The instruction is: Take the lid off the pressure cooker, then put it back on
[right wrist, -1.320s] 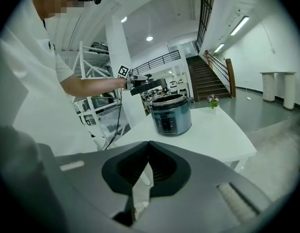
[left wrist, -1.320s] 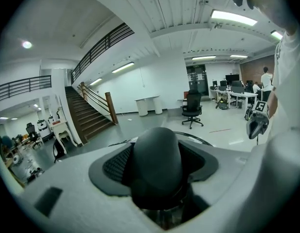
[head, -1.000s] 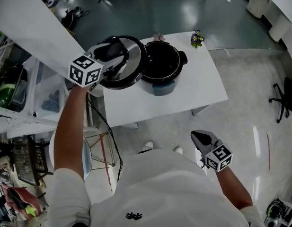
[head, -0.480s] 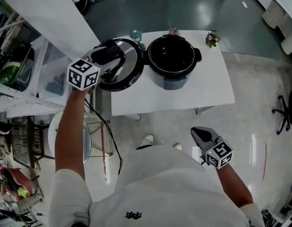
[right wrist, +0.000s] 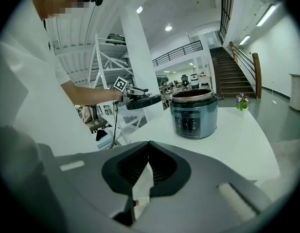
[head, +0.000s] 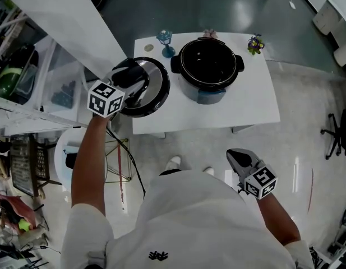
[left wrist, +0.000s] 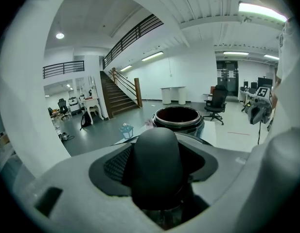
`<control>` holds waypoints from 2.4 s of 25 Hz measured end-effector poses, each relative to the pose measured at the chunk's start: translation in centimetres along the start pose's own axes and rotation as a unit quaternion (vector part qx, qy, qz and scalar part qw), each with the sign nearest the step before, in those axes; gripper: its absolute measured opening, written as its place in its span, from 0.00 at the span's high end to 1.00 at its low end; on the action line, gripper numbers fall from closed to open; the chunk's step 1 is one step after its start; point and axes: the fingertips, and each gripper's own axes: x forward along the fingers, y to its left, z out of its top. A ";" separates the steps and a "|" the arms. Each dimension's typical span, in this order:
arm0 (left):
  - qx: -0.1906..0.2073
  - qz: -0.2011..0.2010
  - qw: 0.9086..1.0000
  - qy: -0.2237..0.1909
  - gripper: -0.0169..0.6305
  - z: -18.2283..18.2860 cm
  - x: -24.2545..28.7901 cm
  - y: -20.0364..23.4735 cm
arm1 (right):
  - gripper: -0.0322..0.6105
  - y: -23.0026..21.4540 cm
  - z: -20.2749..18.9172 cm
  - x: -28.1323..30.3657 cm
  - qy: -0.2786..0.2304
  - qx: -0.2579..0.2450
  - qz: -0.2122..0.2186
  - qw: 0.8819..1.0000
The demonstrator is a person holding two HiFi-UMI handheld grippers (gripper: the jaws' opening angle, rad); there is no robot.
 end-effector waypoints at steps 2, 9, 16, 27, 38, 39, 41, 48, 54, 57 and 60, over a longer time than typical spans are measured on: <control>-0.007 0.001 1.000 0.002 0.51 -1.2 0.6 -0.2 | 0.93 0.1 0.0 0.1 0.003 0.000 -0.002 1.000; -0.020 0.008 1.000 0.015 0.51 -5.5 3.0 -0.8 | 0.93 0.6 -0.6 0.2 0.017 0.006 -0.011 1.000; -0.017 0.010 0.999 0.029 0.51 -8.7 5.7 -1.9 | 0.93 0.9 -1.2 0.0 0.031 0.014 -0.027 0.999; -0.015 0.013 0.999 0.046 0.51 -12.7 9.1 -3.3 | 0.93 1.4 -2.0 -0.7 0.044 0.028 -0.054 0.997; -0.026 0.027 0.998 0.049 0.51 -14.9 10.8 -3.7 | 0.93 1.4 -2.6 -0.7 0.058 0.038 -0.066 0.995; -0.028 0.028 0.998 0.048 0.51 -15.1 10.8 -3.7 | 0.93 1.4 -2.5 -0.7 0.059 0.038 -0.066 0.995; -0.029 0.031 0.998 0.047 0.51 -15.4 11.0 -3.8 | 0.93 1.4 -2.5 -0.6 0.060 0.038 -0.067 0.995; -0.028 0.039 0.998 0.044 0.51 -16.4 11.1 -4.3 | 0.93 1.3 -2.6 -0.2 0.064 0.037 -0.065 0.995; -0.036 0.046 0.998 0.028 0.50 -16.1 11.0 -4.4 | 0.93 1.5 -2.4 0.6 0.062 0.037 -0.059 0.996; -0.040 0.050 0.998 0.025 0.50 -16.1 10.9 -4.4 | 0.93 1.7 -2.2 0.9 0.059 0.034 -0.055 0.996; -0.043 0.053 0.997 0.026 0.50 -16.5 11.1 -4.2 | 0.93 1.5 -2.3 0.8 0.058 0.037 -0.058 0.996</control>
